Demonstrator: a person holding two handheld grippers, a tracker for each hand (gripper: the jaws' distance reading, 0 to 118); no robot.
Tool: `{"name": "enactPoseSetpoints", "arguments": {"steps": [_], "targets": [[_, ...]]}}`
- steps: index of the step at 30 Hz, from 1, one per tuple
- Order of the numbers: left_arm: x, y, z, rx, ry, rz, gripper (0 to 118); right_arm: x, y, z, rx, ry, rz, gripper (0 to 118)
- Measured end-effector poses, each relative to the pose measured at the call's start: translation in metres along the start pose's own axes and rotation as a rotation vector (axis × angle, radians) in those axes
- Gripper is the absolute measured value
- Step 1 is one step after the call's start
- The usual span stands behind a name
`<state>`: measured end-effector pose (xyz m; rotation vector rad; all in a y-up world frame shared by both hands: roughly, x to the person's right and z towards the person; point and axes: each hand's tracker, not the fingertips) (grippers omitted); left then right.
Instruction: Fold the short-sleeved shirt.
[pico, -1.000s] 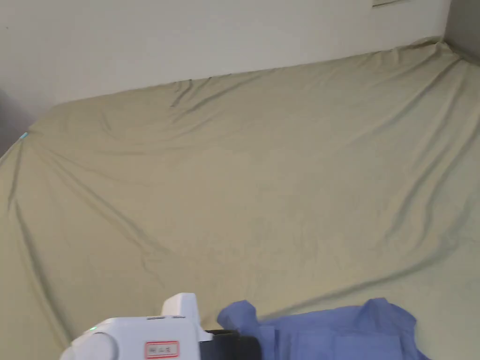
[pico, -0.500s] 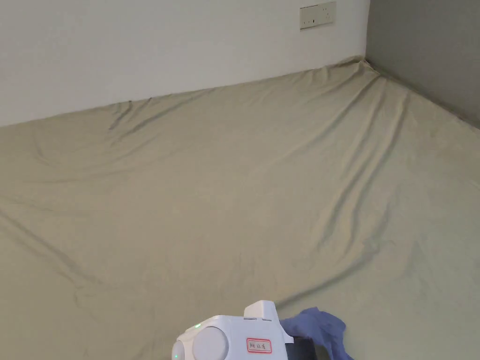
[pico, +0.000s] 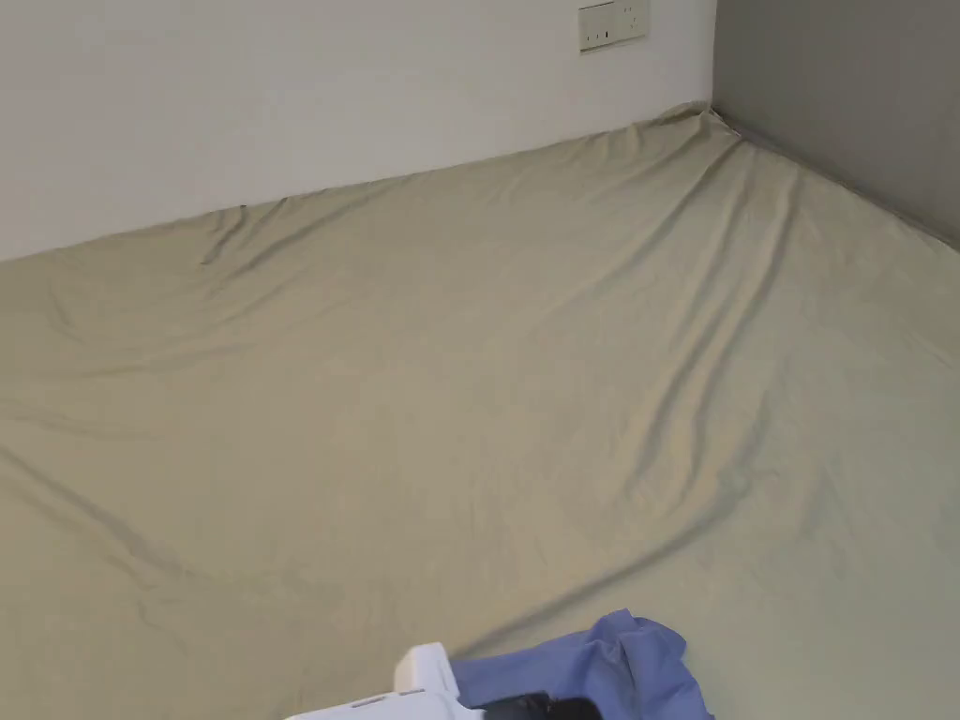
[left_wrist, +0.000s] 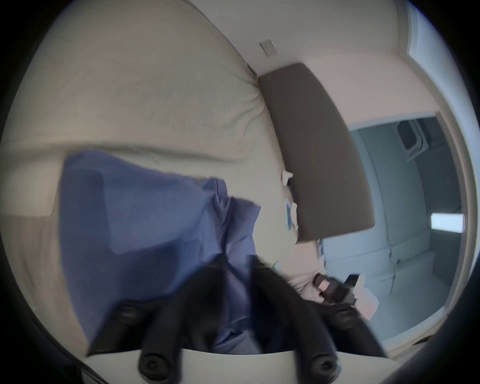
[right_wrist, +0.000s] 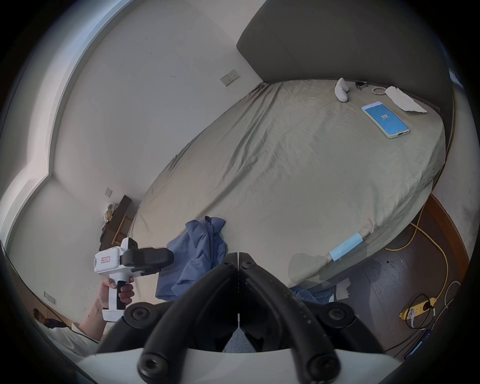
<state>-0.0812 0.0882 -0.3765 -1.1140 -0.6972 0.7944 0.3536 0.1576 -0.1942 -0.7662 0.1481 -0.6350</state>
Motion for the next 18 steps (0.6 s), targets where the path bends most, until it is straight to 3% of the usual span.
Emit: {"name": "enactPoseSetpoints", "arguments": {"steps": [5,10,14,18], "targets": [[0.011,-0.024,-0.078,-0.217,-0.003,-0.075,2,0.003,-0.001,0.005,0.008,-0.017,-0.004,1],[0.025,-0.038,-0.112,-0.227,-0.003,-0.13,2,0.005,-0.002,0.014,0.013,-0.035,-0.007,1],[0.032,-0.037,-0.092,-0.222,-0.08,-0.105,1,0.006,0.002,0.008,0.014,-0.027,-0.019,1],[0.032,-0.029,-0.014,-0.037,-0.05,-0.165,0,-0.006,0.006,-0.036,-0.065,0.16,-0.063,1]]}}
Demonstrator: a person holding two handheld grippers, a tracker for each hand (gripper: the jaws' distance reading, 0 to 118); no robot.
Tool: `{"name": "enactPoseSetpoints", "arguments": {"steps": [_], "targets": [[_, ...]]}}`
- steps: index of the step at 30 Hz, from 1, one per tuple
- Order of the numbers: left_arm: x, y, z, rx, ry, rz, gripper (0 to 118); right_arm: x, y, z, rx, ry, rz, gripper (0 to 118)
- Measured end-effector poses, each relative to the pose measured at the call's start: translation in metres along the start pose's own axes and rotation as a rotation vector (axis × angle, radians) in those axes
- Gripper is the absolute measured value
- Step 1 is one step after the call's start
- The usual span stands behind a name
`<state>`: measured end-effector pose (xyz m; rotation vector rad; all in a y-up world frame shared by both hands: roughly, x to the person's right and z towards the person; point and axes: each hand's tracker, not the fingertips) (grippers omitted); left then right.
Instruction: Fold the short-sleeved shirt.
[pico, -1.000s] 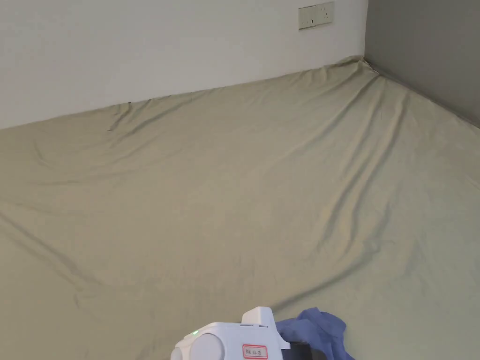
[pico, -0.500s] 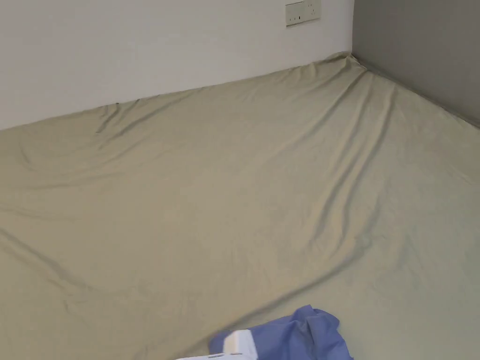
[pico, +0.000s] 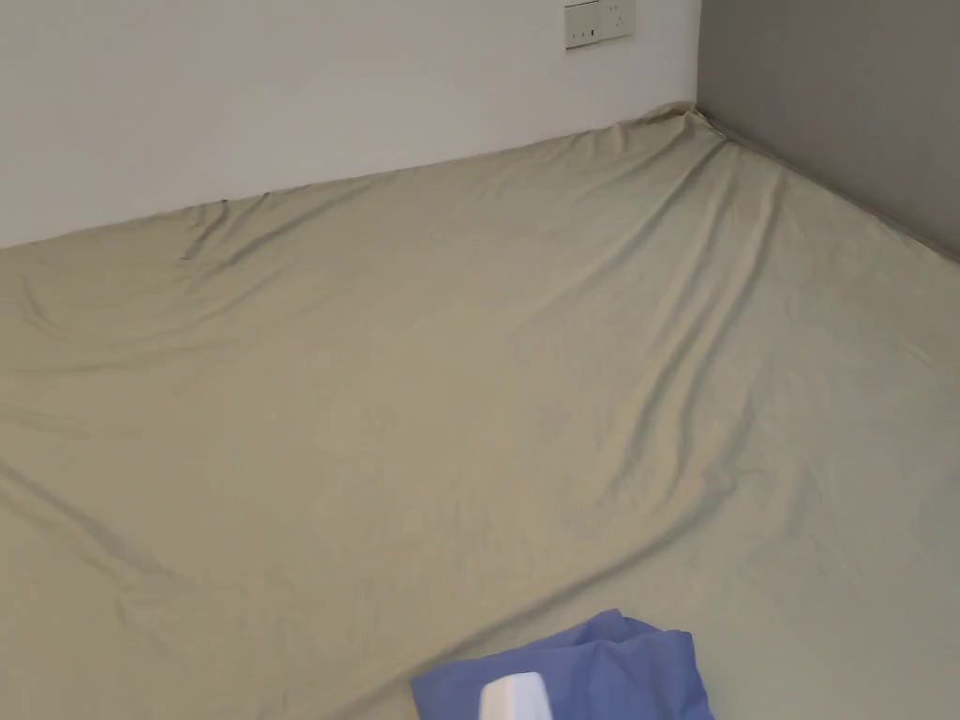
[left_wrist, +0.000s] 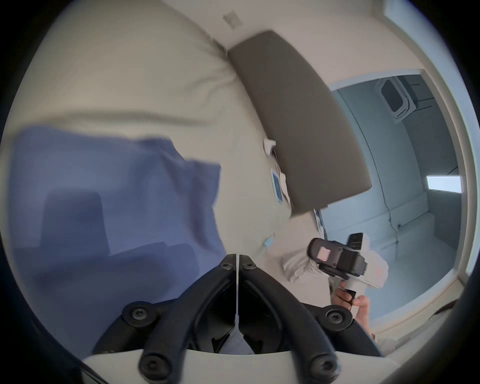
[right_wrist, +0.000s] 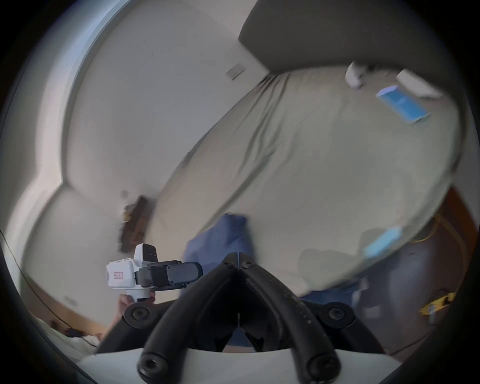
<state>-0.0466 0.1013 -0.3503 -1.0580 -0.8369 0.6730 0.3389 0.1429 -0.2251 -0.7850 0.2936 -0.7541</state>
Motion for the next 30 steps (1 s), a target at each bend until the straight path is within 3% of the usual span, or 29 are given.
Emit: {"name": "enactPoseSetpoints", "arguments": {"steps": [4,5,7,9,11,12,13,14,15,16,17,21,25,26,28,30], "targets": [[-0.018,-0.002,0.089,0.171,0.101,0.011,0,0.003,0.005,-0.087,-0.187,0.348,-0.164,1],[-0.022,-0.004,0.106,0.19,0.107,0.025,0,0.003,0.007,-0.109,-0.256,0.402,-0.177,1],[-0.028,-0.012,0.14,0.261,0.175,0.032,0,0.007,0.01,-0.153,-0.348,0.419,-0.173,1],[-0.031,-0.018,0.163,0.304,0.181,0.033,0,0.013,0.01,-0.184,-0.436,0.384,-0.134,1],[-0.033,-0.024,0.179,0.329,0.189,0.078,0,0.011,0.01,-0.199,-0.49,0.283,-0.063,1],[-0.034,-0.028,0.183,0.339,0.209,0.066,0,0.009,0.009,-0.203,-0.502,0.193,-0.004,1],[-0.035,-0.029,0.185,0.339,0.23,0.066,0,0.009,0.009,-0.207,-0.517,0.037,0.085,1],[-0.035,-0.03,0.187,0.319,0.254,0.065,0,0.01,0.009,-0.21,-0.535,-0.034,0.158,1],[-0.037,-0.032,0.185,0.31,0.276,0.052,0,0.014,0.01,-0.208,-0.497,0.161,0.116,1],[-0.038,-0.032,0.184,0.298,0.289,0.046,0,0.015,0.01,-0.204,-0.501,0.088,0.041,1],[-0.039,-0.031,0.181,0.286,0.295,0.054,0,0.015,0.009,-0.203,-0.5,0.077,0.026,1],[-0.047,-0.026,0.162,0.246,0.302,0.069,0,0.013,0.006,-0.201,-0.483,0.071,0.004,1],[-0.058,-0.007,0.128,0.164,0.266,0.113,2,0.001,0.004,-0.197,-0.474,0.031,0.045,1],[-0.061,-0.001,0.118,0.137,0.273,0.124,9,0.0,0.004,-0.197,-0.472,0.027,0.042,1],[-0.068,0.012,0.093,0.131,0.297,0.112,68,0.0,0.003,-0.197,-0.467,0.021,0.038,1],[-0.075,0.022,0.068,0.078,0.306,0.123,111,0.001,0.001,-0.196,-0.459,0.019,0.027,1]]}}
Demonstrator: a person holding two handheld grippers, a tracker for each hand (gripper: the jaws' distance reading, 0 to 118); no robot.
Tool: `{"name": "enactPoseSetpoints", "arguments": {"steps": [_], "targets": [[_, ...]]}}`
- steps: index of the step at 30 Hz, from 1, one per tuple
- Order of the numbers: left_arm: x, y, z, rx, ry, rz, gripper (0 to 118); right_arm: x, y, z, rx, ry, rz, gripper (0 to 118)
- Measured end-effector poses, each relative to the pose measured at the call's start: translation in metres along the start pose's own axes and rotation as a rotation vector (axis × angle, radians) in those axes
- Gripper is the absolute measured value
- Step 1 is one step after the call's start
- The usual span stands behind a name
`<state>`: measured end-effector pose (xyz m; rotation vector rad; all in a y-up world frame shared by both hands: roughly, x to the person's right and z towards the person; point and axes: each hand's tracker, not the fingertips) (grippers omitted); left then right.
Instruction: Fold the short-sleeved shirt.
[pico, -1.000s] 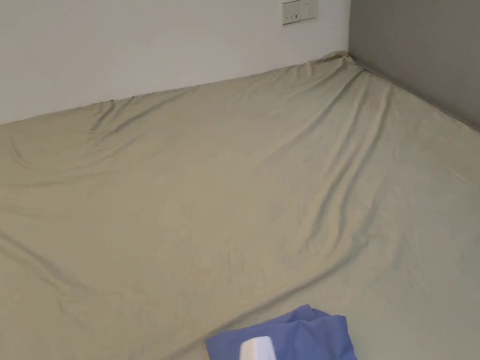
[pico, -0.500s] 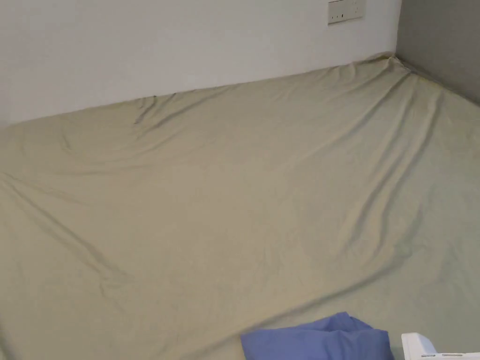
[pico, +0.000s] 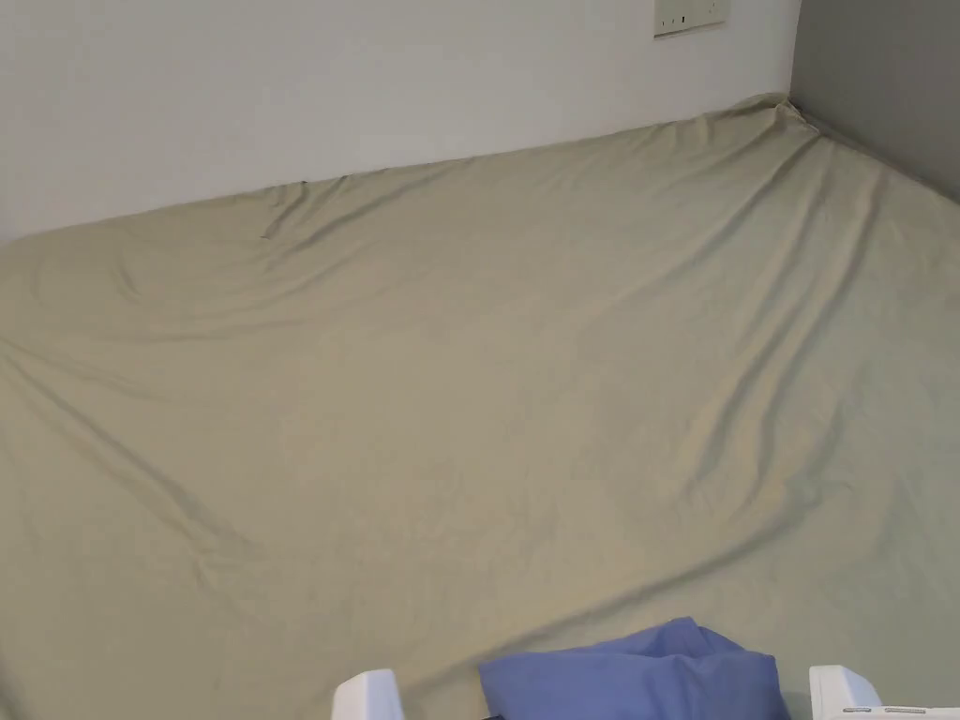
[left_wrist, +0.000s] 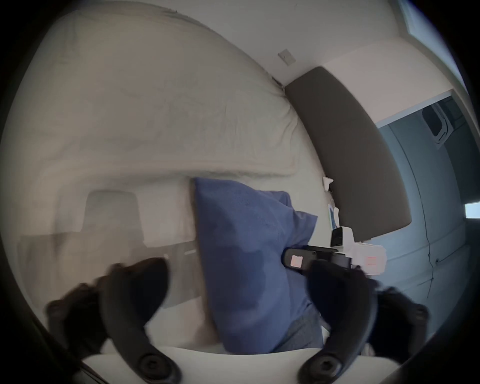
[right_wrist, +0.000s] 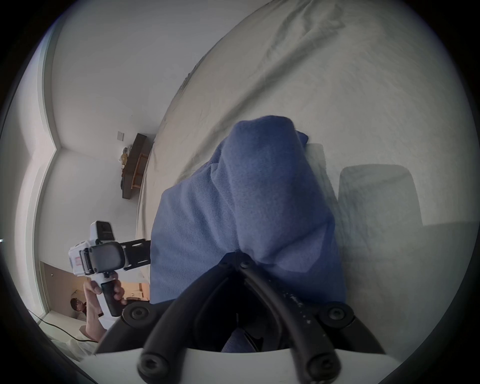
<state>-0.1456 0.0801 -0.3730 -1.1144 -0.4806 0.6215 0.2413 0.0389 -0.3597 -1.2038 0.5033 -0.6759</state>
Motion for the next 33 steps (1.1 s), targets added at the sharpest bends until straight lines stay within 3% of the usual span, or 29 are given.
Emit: {"name": "enactPoseSetpoints", "arguments": {"steps": [1,4,6,7,8,9,10,12,21,23,33], "targets": [[0.001,0.003,-0.013,-0.038,-0.006,-0.01,118,0.001,-0.002,0.0,0.006,0.001,-0.003,1],[0.012,0.001,-0.057,-0.112,-0.018,0.021,118,0.003,-0.002,-0.001,0.016,0.008,-0.017,1],[0.035,0.002,-0.059,-0.084,0.028,-0.127,118,0.003,-0.003,0.0,0.019,0.009,-0.014,1],[0.044,0.005,-0.061,-0.164,0.023,-0.193,103,0.002,-0.003,0.0,0.021,0.01,-0.013,1],[0.05,0.005,-0.058,-0.192,0.036,-0.25,60,0.002,-0.004,0.0,0.023,0.007,-0.012,1],[0.053,0.004,-0.047,-0.112,0.191,-0.353,17,0.001,-0.004,-0.001,0.025,0.003,-0.01,1],[0.047,0.004,-0.047,-0.133,0.037,-0.374,17,0.002,-0.004,-0.002,0.016,0.034,-0.009,1],[0.032,0.017,-0.047,-0.163,-0.005,-0.156,17,-0.002,-0.005,-0.001,0.022,0.005,0.003,1],[0.011,0.019,-0.028,-0.179,-0.037,-0.163,17,-0.019,-0.005,0.006,0.035,-0.04,0.015,1],[-0.005,0.025,-0.008,-0.17,-0.031,-0.153,17,-0.029,0.0,0.015,0.065,-0.044,0.07,1],[-0.162,0.065,0.168,-0.141,0.266,-0.045,17,-0.083,0.013,0.01,0.095,-0.03,0.146,1]]}}
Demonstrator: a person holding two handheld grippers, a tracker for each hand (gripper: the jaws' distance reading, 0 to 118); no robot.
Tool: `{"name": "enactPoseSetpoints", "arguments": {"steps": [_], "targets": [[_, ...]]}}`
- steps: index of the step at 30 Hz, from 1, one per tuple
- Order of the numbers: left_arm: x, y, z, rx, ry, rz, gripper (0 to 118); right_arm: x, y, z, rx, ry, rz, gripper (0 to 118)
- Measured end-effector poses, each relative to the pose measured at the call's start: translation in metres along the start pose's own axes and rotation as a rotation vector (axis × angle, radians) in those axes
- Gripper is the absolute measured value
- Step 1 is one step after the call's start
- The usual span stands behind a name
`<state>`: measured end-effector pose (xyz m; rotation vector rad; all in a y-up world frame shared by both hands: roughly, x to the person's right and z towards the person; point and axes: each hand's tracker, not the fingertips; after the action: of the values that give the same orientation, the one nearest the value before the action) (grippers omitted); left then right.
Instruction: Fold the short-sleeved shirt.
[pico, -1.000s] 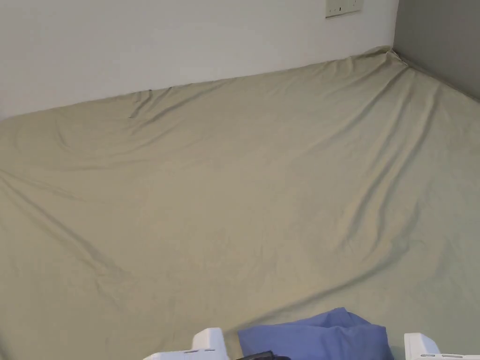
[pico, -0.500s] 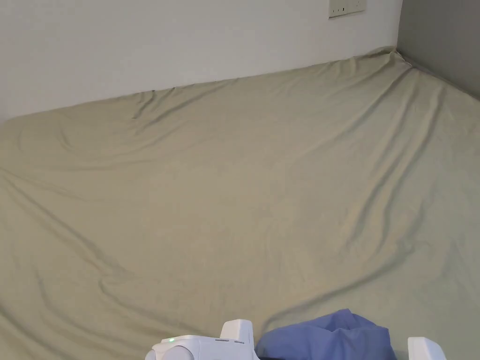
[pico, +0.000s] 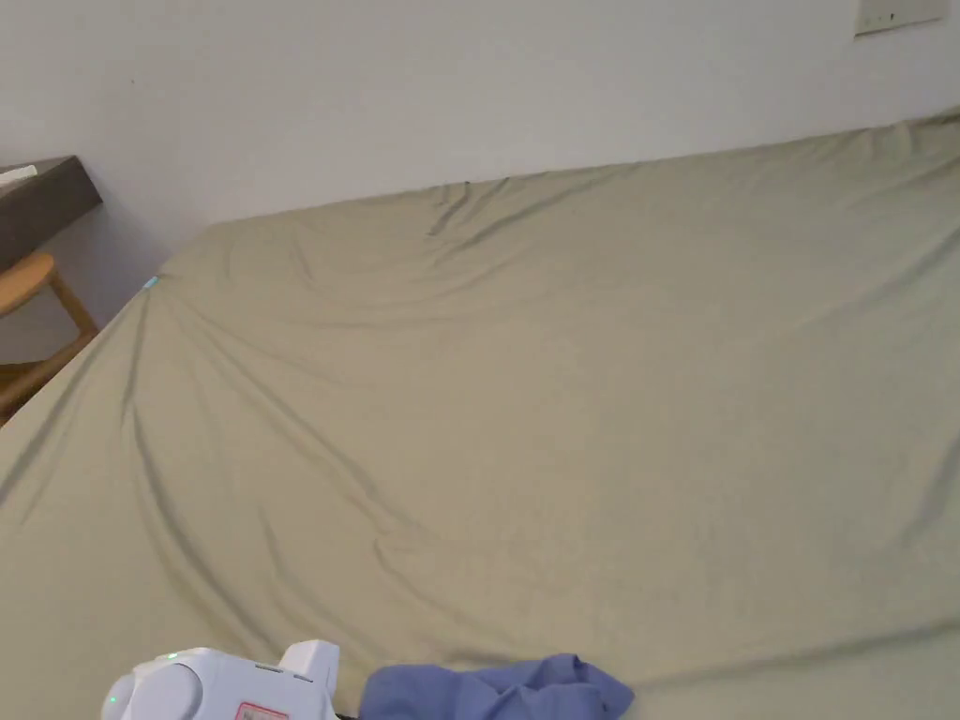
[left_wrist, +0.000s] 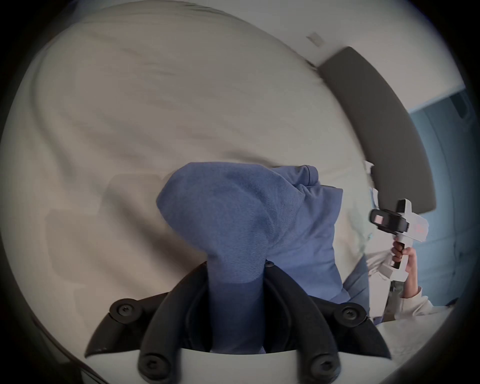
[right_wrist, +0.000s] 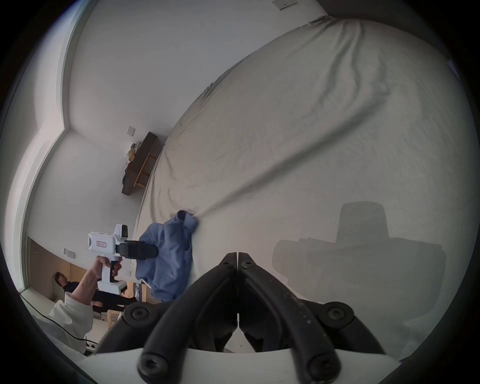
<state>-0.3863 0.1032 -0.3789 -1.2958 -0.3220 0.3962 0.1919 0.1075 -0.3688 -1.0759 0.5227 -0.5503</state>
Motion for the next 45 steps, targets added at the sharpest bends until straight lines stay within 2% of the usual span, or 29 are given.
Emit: {"name": "enactPoseSetpoints", "arguments": {"steps": [4,9,11,14,17,21,22,23,24,25,26,27,28,30,31,33,35,37,39,40,41,43,45], "targets": [[-0.088,-0.002,0.055,0.028,0.028,0.099,17,-0.019,-0.001,-0.011,0.0,0.011,0.002,1],[-0.163,-0.008,0.1,0.014,0.174,0.201,17,-0.037,0.001,-0.018,0.001,-0.008,0.017,1],[-0.186,-0.013,0.115,0.019,0.188,0.232,17,-0.043,0.003,-0.021,-0.006,-0.026,0.032,1],[-0.207,-0.022,0.124,0.028,0.237,0.304,17,-0.048,0.004,-0.023,-0.011,-0.044,0.044,1],[-0.214,-0.032,0.111,0.042,0.198,0.369,18,-0.05,0.003,-0.024,-0.011,-0.056,0.044,1],[-0.21,-0.044,0.107,0.114,0.236,0.369,27,-0.048,0.001,-0.02,-0.01,-0.047,0.042,1],[-0.203,-0.047,0.107,0.129,0.299,0.36,38,-0.046,0.001,-0.017,-0.006,-0.044,0.039,1],[-0.196,-0.049,0.107,0.139,0.368,0.323,55,-0.045,0.001,-0.014,0.0,-0.045,0.036,1],[-0.182,-0.051,0.111,0.126,0.477,0.279,86,-0.043,0.002,-0.009,0.013,-0.049,0.028,1],[-0.167,-0.052,0.116,0.12,0.562,0.26,111,-0.038,0.006,0.0,0.036,-0.053,0.02,1],[-0.151,-0.053,0.124,0.172,0.55,0.251,118,-0.041,0.01,0.011,0.085,-0.076,0.021,1],[-0.125,-0.059,0.142,0.3,0.481,0.205,117,-0.05,0.018,0.026,0.159,-0.114,0.066,1],[-0.087,-0.063,0.155,0.441,0.421,0.133,115,-0.065,0.026,0.042,0.236,-0.17,0.168,1],[-0.02,-0.062,0.167,0.609,0.41,0.016,115,-0.093,0.038,0.069,0.379,-0.261,0.327,1],[0.019,-0.062,0.171,0.705,0.394,-0.029,116,-0.11,0.043,0.082,0.457,-0.292,0.381,1],[0.088,-0.061,0.176,0.91,0.391,-0.064,118,-0.134,0.049,0.101,0.597,-0.322,0.437,1],[0.157,-0.057,0.171,1.075,0.299,-0.119,118,-0.159,0.055,0.118,0.709,-0.345,0.491,1],[0.21,-0.047,0.163,1.141,0.094,-0.2,118,-0.173,0.063,0.131,0.761,-0.39,0.54,1],[0.257,-0.035,0.155,1.156,0.051,-0.213,118,-0.187,0.062,0.146,0.817,-0.427,0.571,1],[0.272,-0.031,0.152,1.176,0.056,-0.249,116,-0.19,0.061,0.153,0.836,-0.426,0.596,1],[0.292,-0.03,0.15,1.208,0.086,-0.29,108,-0.193,0.061,0.158,0.851,-0.439,0.608,1],[0.328,-0.029,0.148,1.265,0.192,-0.357,66,-0.194,0.058,0.173,0.874,-0.46,0.599,1],[0.352,-0.024,0.148,1.279,0.29,-0.411,12,-0.195,0.057,0.184,0.904,-0.461,0.586,1]]}}
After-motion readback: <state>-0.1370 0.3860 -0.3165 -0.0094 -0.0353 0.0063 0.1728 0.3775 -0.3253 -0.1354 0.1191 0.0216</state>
